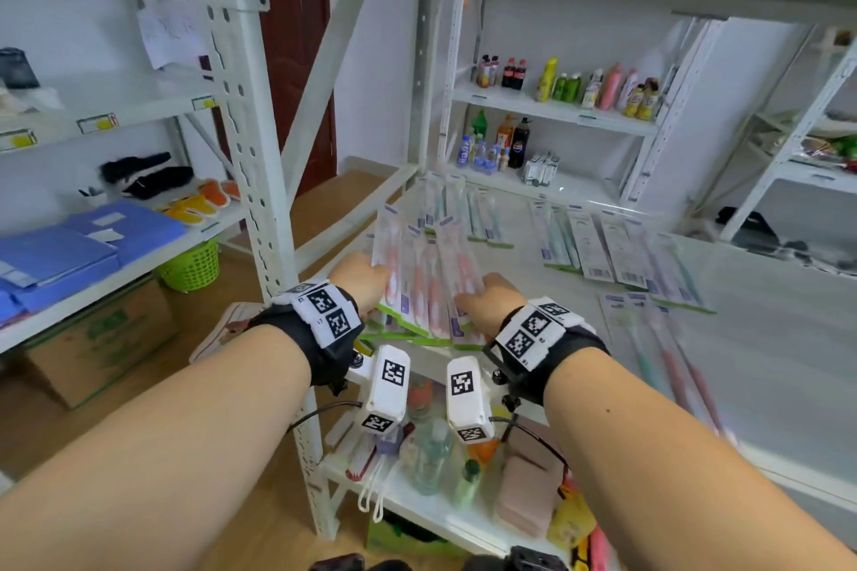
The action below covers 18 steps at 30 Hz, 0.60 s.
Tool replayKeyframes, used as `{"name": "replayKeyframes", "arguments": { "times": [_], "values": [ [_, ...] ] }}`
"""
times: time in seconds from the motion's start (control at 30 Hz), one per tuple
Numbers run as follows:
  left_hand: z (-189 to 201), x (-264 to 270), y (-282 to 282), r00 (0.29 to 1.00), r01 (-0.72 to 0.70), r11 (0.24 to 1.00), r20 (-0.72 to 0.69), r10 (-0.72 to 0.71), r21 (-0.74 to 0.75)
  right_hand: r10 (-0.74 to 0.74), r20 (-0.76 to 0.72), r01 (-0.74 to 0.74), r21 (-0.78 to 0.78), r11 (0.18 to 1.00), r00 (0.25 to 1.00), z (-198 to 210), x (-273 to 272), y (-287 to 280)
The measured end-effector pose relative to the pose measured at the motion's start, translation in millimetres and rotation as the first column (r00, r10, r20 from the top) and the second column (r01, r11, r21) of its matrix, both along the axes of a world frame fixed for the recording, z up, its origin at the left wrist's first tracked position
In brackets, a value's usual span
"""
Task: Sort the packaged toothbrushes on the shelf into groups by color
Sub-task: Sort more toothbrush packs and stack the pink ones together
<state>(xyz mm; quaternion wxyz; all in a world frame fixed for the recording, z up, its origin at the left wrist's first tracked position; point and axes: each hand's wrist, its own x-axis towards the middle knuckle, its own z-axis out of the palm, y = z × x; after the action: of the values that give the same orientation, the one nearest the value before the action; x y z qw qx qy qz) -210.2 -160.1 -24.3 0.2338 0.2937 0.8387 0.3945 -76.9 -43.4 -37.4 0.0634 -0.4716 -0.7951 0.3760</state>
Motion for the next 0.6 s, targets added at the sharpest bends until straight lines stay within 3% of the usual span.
{"name": "replayKeyframes", "arguments": {
  "times": [0.27, 0.4, 0.6],
  "values": [
    [5.2, -17.3, 13.5, 0.930, 0.147, 0.952, -0.290, -0.225, -0.270, -0.008, 0.014, 0.008, 0.036, 0.999, 1.000, 2.2, 0.4, -0.5],
    [12.0, -13.9, 25.1, 0.930, 0.056, 0.976, -0.345, -0.128, -0.211, -0.015, 0.069, 0.007, 0.109, 0.994, 0.998, 7.9, 21.7, 10.0],
    [14.2, 18.7, 55.5, 0.926, 0.221, 0.972, -0.298, -0.233, -0.074, -0.107, 0.051, 0.098, 0.165, 0.981, 0.993, 17.9, 64.6, 32.0]
  ]
}}
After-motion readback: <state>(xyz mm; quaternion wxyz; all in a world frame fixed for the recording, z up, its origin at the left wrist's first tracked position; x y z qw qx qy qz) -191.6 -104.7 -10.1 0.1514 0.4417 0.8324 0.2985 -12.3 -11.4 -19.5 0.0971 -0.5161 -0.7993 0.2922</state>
